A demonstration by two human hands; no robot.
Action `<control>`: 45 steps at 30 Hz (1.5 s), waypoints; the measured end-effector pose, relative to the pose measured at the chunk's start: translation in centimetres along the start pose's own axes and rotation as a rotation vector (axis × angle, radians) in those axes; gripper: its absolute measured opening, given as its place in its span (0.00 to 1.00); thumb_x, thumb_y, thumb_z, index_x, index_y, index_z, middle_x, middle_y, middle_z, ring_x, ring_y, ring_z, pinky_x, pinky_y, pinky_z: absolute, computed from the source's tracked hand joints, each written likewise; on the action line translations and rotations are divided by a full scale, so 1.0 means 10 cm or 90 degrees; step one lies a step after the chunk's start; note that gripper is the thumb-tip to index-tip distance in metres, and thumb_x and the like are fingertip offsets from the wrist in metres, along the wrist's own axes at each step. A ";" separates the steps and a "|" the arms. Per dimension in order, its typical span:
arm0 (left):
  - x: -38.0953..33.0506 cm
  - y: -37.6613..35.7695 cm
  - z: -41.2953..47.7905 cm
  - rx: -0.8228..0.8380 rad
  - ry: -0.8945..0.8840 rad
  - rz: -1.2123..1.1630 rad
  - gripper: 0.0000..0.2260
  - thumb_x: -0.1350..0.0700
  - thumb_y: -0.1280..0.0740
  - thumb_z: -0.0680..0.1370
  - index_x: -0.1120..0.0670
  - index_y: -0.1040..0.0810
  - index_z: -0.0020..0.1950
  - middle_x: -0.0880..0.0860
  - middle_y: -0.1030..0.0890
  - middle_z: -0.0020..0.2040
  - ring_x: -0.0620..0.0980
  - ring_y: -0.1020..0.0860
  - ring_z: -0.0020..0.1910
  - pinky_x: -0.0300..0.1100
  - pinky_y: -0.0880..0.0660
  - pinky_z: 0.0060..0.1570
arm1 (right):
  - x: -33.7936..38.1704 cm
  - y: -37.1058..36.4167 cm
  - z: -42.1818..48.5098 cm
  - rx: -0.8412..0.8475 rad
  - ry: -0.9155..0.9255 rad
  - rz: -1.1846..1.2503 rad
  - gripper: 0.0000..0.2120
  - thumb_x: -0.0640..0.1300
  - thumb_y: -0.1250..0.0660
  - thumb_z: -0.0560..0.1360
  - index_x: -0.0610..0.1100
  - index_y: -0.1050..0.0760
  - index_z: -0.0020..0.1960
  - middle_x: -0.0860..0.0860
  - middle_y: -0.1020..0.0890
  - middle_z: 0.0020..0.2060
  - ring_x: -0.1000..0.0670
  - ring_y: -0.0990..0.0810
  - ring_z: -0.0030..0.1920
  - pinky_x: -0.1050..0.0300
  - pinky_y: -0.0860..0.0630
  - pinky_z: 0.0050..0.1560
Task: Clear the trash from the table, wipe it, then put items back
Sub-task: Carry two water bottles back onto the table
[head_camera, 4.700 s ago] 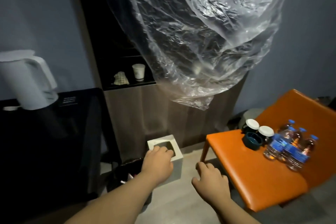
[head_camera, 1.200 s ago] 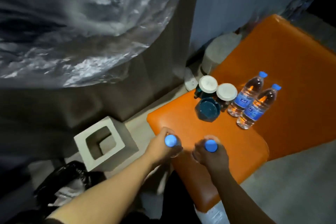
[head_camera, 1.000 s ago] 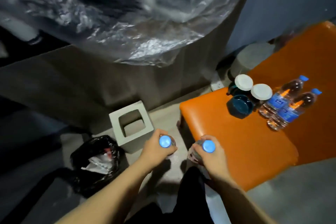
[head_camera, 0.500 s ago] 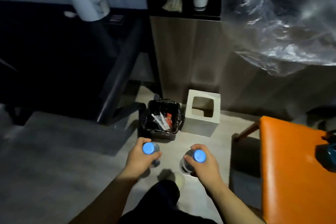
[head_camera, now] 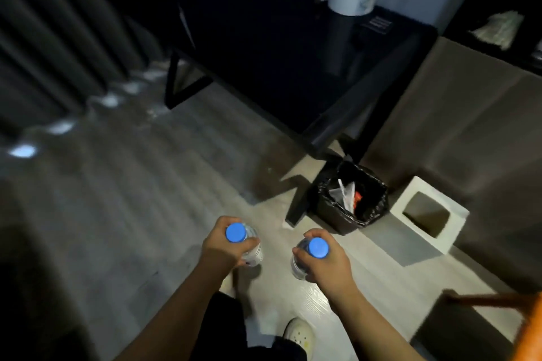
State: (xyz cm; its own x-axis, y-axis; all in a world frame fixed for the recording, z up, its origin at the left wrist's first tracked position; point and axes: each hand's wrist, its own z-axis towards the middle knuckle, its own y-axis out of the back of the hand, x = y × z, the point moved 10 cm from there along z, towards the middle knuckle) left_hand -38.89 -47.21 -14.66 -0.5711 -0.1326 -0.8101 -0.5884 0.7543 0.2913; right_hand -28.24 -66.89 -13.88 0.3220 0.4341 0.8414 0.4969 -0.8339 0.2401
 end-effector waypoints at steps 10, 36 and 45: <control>-0.20 1.67 0.86 -0.076 0.033 -0.082 0.16 0.63 0.25 0.69 0.52 0.27 0.52 0.50 0.24 0.42 0.51 0.24 0.41 0.52 0.20 0.45 | 0.93 -1.84 0.62 0.079 0.029 -0.003 0.12 0.44 0.26 0.63 0.50 0.25 0.43 0.50 0.21 0.38 0.47 0.20 0.42 0.40 0.20 0.48; -3.63 3.42 3.69 -0.217 -0.231 -0.142 0.20 0.56 0.23 0.60 0.49 0.25 0.47 0.50 0.21 0.42 0.54 0.20 0.46 0.57 0.20 0.45 | 4.96 -3.39 3.21 0.116 0.322 0.111 0.13 0.36 0.29 0.71 0.53 0.26 0.46 0.55 0.21 0.39 0.56 0.20 0.40 0.56 0.19 0.38; -4.87 3.41 4.70 -0.153 -0.314 -0.184 0.16 0.66 0.25 0.68 0.51 0.25 0.48 0.47 0.24 0.40 0.45 0.23 0.36 0.40 0.21 0.28 | 5.98 -3.13 4.08 0.051 0.319 0.175 0.09 0.38 0.30 0.72 0.50 0.26 0.47 0.52 0.22 0.43 0.53 0.21 0.45 0.51 0.19 0.39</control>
State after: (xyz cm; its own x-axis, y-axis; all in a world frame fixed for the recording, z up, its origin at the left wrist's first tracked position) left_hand -4.25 15.15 10.84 -0.0709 0.0468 -0.9964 -0.8253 0.5583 0.0850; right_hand 8.34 -0.90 9.19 0.0366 -0.0252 0.9990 0.5146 -0.8565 -0.0405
